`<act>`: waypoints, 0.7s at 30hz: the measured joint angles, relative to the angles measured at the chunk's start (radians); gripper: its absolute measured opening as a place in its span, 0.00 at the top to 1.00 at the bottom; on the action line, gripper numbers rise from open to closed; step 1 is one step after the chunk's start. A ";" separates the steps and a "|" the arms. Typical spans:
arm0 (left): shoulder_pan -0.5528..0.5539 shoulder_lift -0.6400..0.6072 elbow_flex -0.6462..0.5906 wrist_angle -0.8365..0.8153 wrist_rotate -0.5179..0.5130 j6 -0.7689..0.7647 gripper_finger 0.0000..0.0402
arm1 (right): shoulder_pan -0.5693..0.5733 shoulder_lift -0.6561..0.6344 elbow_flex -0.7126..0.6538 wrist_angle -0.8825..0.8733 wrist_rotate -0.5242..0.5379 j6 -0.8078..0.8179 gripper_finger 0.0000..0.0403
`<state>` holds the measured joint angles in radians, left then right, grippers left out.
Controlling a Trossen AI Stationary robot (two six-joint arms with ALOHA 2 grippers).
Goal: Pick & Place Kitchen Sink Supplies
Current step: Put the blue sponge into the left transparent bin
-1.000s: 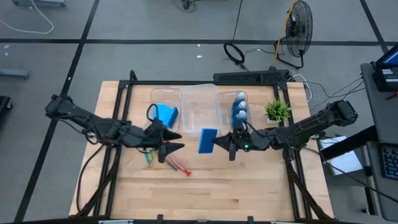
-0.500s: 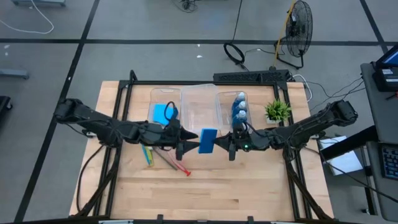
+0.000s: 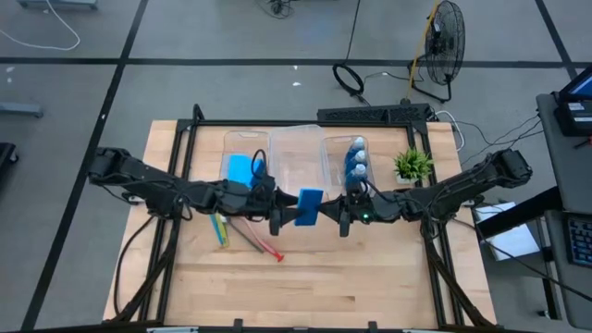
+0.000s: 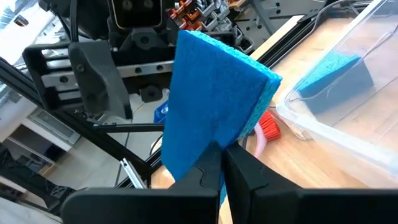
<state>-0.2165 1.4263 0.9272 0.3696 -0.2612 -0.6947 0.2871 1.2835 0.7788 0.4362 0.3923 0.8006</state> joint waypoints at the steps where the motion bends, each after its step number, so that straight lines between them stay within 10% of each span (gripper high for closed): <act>1: 0.004 0.005 0.001 0.008 0.000 -0.005 0.40 | 0.000 0.000 0.000 0.000 0.000 0.002 1.00; 7: 0.033 0.031 0.011 0.008 0.015 -0.065 0.45 | 0.000 0.000 0.000 0.001 0.002 0.006 1.00; 16: 0.051 0.058 0.019 0.002 0.078 -0.068 0.94 | -0.001 0.000 0.000 0.000 0.009 0.000 1.00; 21: 0.062 0.058 0.019 -0.002 0.107 -0.069 0.96 | 0.000 0.000 0.000 0.002 0.002 -0.021 0.97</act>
<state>-0.1548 1.4841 0.9463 0.3677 -0.1539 -0.7633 0.2867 1.2835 0.7788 0.4381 0.3944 0.7799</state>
